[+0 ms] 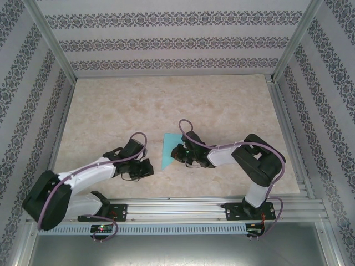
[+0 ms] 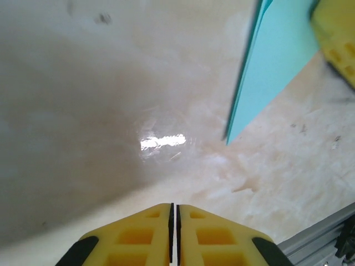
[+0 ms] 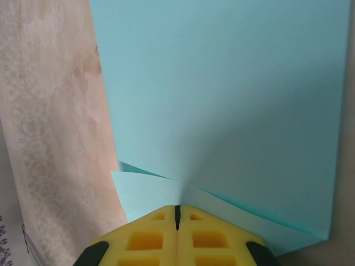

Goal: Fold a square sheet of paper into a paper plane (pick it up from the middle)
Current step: Third fold the triangle at the center of the table.

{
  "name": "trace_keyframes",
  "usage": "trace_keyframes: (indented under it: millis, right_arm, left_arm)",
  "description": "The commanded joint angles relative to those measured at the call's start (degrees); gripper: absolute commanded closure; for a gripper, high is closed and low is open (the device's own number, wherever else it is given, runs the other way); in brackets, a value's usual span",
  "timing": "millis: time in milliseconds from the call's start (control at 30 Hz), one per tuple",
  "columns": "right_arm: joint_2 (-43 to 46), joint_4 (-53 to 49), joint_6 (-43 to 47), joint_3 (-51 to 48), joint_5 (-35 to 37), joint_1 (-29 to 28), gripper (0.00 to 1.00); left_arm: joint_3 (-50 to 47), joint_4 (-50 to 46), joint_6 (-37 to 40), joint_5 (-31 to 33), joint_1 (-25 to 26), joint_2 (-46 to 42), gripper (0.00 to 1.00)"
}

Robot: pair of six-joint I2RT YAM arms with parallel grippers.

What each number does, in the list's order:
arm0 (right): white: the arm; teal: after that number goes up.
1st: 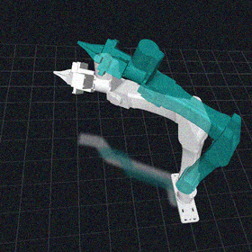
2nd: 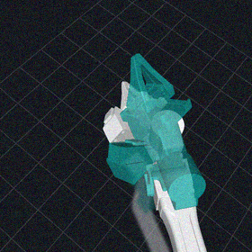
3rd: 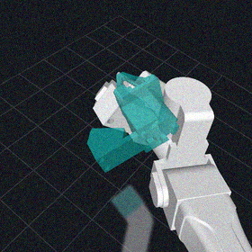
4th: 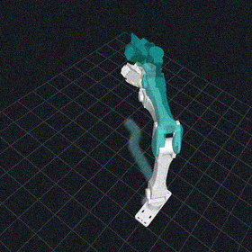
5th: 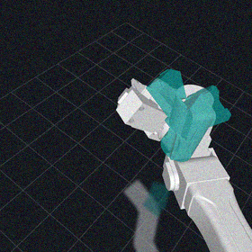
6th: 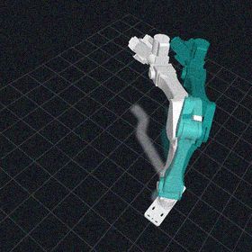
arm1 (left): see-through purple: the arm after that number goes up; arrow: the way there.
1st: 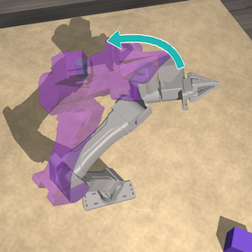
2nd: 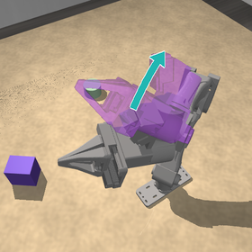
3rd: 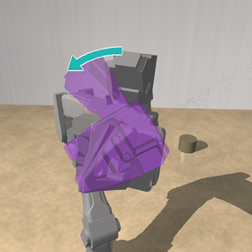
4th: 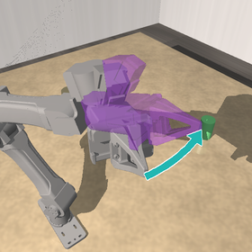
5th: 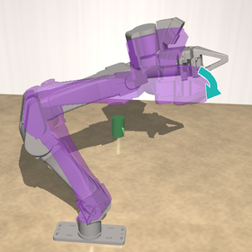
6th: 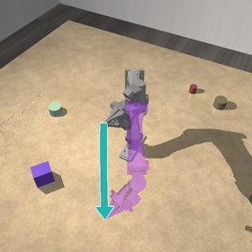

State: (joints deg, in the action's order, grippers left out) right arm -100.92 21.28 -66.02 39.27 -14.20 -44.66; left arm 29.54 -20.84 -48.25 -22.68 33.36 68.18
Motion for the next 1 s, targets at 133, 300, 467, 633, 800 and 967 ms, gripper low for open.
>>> trace_keyframes:
  millis: [133,300,467,633,800,967]
  right_arm:
    - [4.81,-6.17,-5.93,-4.8,10.15,-4.64,0.99]
    - [11.21,-12.42,0.37,-1.82,8.82,-3.03,0.92]
    - [17.98,-22.44,3.46,-1.15,11.58,-0.62,0.8]
    - [22.97,-21.18,3.95,-6.85,9.71,3.54,0.68]
    - [22.12,-15.98,4.55,-8.6,4.31,4.44,0.64]
    - [16.92,-9.85,3.44,-7.13,-0.71,4.25,0.63]
  left_arm:
    - [4.58,-0.22,0.45,1.2,-0.93,0.09,0.82]
    - [10.02,3.0,3.64,-4.04,-0.92,6.74,0.81]
    - [13.51,4.1,6.19,-8.39,-0.84,11.2,0.8]
    - [14.88,5.06,6.56,-10.36,-0.08,15.74,0.8]
    - [15.98,6.15,6.42,-9.94,0.9,20.28,0.82]
    - [16.72,5.24,6.11,-6.41,0.91,21.52,0.84]
